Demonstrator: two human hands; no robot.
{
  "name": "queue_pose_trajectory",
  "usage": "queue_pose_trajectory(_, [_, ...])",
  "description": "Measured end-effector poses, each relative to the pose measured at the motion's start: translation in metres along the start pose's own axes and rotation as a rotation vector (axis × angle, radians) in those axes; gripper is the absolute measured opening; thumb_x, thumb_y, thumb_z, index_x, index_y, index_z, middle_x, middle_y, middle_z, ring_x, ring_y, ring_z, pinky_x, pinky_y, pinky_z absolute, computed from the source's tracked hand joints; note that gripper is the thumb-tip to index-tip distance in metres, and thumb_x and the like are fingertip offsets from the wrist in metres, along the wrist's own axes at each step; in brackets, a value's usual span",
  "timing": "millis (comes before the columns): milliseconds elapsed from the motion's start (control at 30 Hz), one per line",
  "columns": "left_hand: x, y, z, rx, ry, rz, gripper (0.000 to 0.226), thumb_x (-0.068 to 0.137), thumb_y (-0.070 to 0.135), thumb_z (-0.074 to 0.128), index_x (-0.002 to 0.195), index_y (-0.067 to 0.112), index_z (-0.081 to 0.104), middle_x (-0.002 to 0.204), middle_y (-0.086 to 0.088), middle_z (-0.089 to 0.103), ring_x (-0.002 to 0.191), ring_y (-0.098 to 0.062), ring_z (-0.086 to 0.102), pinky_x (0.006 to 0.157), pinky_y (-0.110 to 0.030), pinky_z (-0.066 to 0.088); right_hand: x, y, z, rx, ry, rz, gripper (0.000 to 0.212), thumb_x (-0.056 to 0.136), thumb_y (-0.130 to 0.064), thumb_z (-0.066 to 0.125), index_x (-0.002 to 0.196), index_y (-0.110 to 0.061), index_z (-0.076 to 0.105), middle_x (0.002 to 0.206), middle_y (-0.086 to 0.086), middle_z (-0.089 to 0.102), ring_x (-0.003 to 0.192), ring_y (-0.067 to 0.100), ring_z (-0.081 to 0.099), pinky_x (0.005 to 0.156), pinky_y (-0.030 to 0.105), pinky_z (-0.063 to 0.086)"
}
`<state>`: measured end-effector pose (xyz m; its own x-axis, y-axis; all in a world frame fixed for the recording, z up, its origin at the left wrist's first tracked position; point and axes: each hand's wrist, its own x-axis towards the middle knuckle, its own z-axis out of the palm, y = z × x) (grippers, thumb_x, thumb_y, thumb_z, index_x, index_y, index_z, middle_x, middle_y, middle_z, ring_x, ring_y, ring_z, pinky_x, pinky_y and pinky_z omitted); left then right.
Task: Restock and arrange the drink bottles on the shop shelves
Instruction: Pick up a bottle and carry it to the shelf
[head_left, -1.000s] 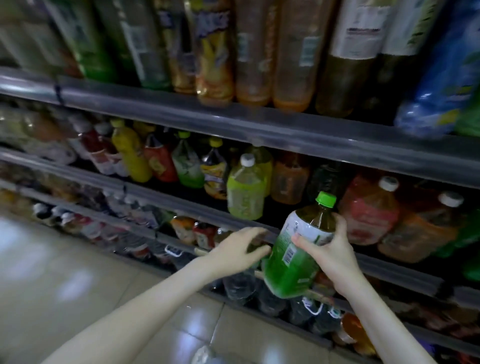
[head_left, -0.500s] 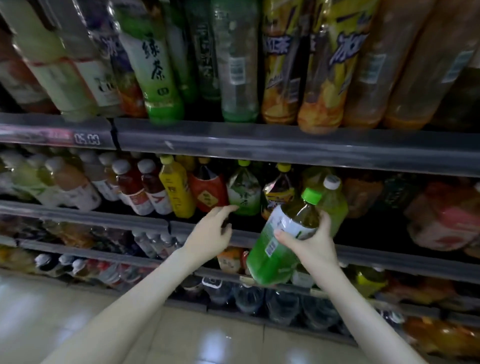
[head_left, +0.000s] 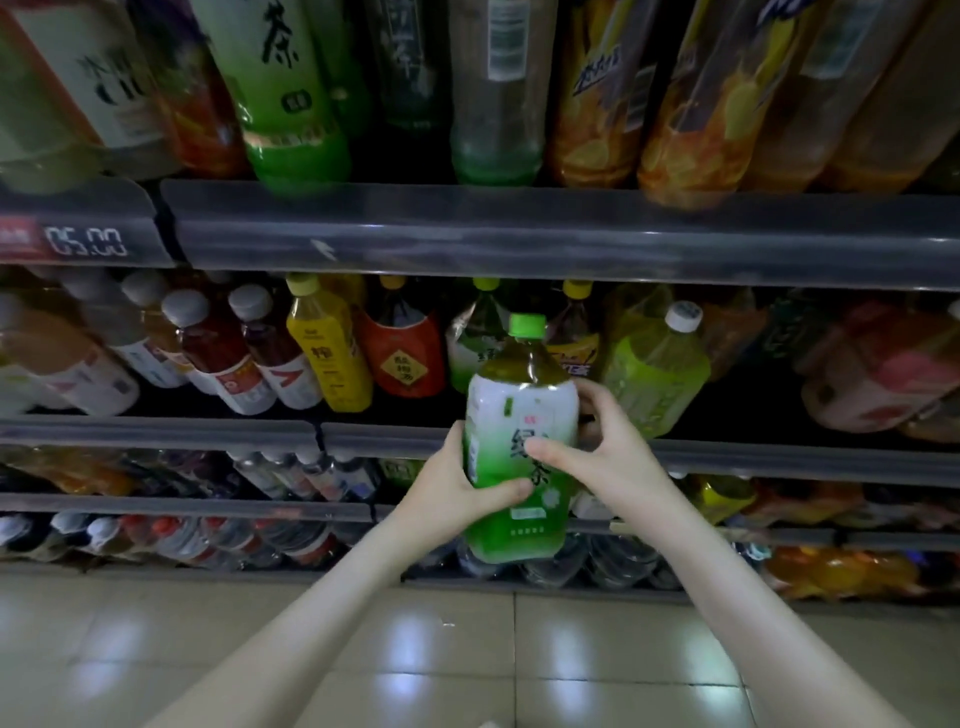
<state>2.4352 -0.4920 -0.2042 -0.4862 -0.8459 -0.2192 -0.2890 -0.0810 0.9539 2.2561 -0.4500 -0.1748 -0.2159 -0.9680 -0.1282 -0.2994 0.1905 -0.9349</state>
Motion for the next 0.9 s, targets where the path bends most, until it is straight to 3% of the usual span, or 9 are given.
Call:
queue_pose_trajectory(133, [-0.008, 0.000, -0.005, -0.323, -0.081, -0.013, 0.070, 0.063, 0.030, 0.081, 0.123, 0.024, 0.047, 0.111, 0.004, 0.070, 0.102, -0.017, 0.067, 0.080, -0.030, 0.055, 0.001, 0.008, 0.002, 0.184, -0.211, 0.091, 0.091, 0.056, -0.051, 0.079, 0.137, -0.030, 0.043, 0.127, -0.008, 0.060, 0.117, 0.012, 0.058, 0.098, 0.041, 0.049])
queue_pose_trajectory(233, [-0.016, -0.005, -0.006, -0.257, -0.107, -0.029, 0.081, 0.062, 0.034, 0.081, 0.131, 0.022, 0.041, 0.118, 0.000, 0.067, 0.106, -0.018, 0.066, 0.087, -0.036, 0.055, -0.005, 0.018, 0.008, 0.342, -0.326, 0.160, 0.072, 0.064, -0.032, 0.075, 0.130, -0.024, 0.049, 0.116, -0.001, 0.069, 0.105, 0.016, 0.067, 0.089, 0.037, 0.054])
queue_pose_trajectory(300, [-0.023, -0.015, -0.004, -0.067, -0.077, -0.037, 0.086, 0.057, 0.045, 0.081, 0.131, 0.026, 0.040, 0.116, 0.003, 0.067, 0.104, -0.014, 0.066, 0.090, -0.039, 0.054, -0.015, 0.031, 0.013, 0.345, -0.335, 0.180, 0.064, 0.064, -0.025, 0.076, 0.124, -0.022, 0.051, 0.110, -0.001, 0.071, 0.099, 0.014, 0.069, 0.080, 0.028, 0.056])
queue_pose_trajectory(400, [-0.037, -0.038, 0.013, 0.446, 0.020, -0.036, 0.078, 0.055, 0.063, 0.072, 0.118, 0.033, 0.038, 0.106, 0.014, 0.064, 0.096, -0.006, 0.063, 0.082, -0.030, 0.052, -0.034, 0.062, 0.022, 0.267, -0.238, 0.176, 0.074, 0.062, -0.022, 0.086, 0.124, -0.027, 0.045, 0.117, 0.000, 0.066, 0.103, 0.007, 0.065, 0.083, 0.023, 0.053])
queue_pose_trajectory(467, [-0.046, -0.057, 0.034, 0.607, 0.060, -0.007, 0.065, 0.061, 0.061, 0.072, 0.106, 0.032, 0.035, 0.099, 0.015, 0.060, 0.088, -0.007, 0.059, 0.073, -0.025, 0.048, -0.049, 0.083, 0.029, 0.251, -0.144, 0.163, 0.088, 0.063, -0.015, 0.087, 0.128, -0.037, 0.031, 0.118, -0.010, 0.059, 0.100, -0.005, 0.061, 0.080, 0.016, 0.051])
queue_pose_trajectory(567, [-0.048, -0.089, 0.070, 0.684, 0.092, 0.014, 0.061, 0.066, 0.060, 0.070, 0.103, 0.030, 0.032, 0.098, 0.013, 0.055, 0.085, -0.010, 0.058, 0.069, -0.023, 0.044, -0.065, 0.121, 0.038, 0.254, -0.040, 0.184, 0.098, 0.059, -0.010, 0.089, 0.125, -0.045, 0.025, 0.117, -0.013, 0.055, 0.101, -0.001, 0.059, 0.081, 0.019, 0.049])
queue_pose_trajectory(700, [-0.036, -0.131, 0.114, 0.711, 0.040, 0.027, 0.069, 0.068, 0.060, 0.070, 0.116, 0.029, 0.032, 0.104, 0.014, 0.050, 0.094, -0.009, 0.057, 0.070, -0.019, 0.037, -0.074, 0.187, 0.039, 0.279, 0.126, 0.185, 0.083, 0.060, -0.004, 0.088, 0.110, -0.046, 0.036, 0.114, -0.009, 0.058, 0.102, 0.007, 0.060, 0.082, 0.025, 0.049])
queue_pose_trajectory(800, [-0.007, -0.160, 0.134, 0.607, -0.137, 0.056, 0.080, 0.071, 0.056, 0.072, 0.133, 0.032, 0.029, 0.123, 0.014, 0.050, 0.109, -0.007, 0.051, 0.087, -0.021, 0.042, -0.068, 0.231, 0.029, 0.295, 0.284, 0.132, 0.082, 0.061, 0.002, 0.086, 0.113, -0.040, 0.038, 0.113, -0.007, 0.059, 0.101, 0.009, 0.061, 0.083, 0.027, 0.050])
queue_pose_trajectory(900, [0.030, -0.193, 0.142, 0.568, -0.183, 0.158, 0.078, 0.083, 0.054, 0.063, 0.146, 0.028, 0.025, 0.143, 0.008, 0.038, 0.132, -0.011, 0.036, 0.104, -0.021, 0.031, -0.056, 0.276, 0.021, 0.236, 0.414, 0.079, 0.096, 0.052, -0.017, 0.092, 0.125, -0.033, 0.032, 0.120, 0.001, 0.056, 0.107, 0.018, 0.058, 0.097, 0.040, 0.047])
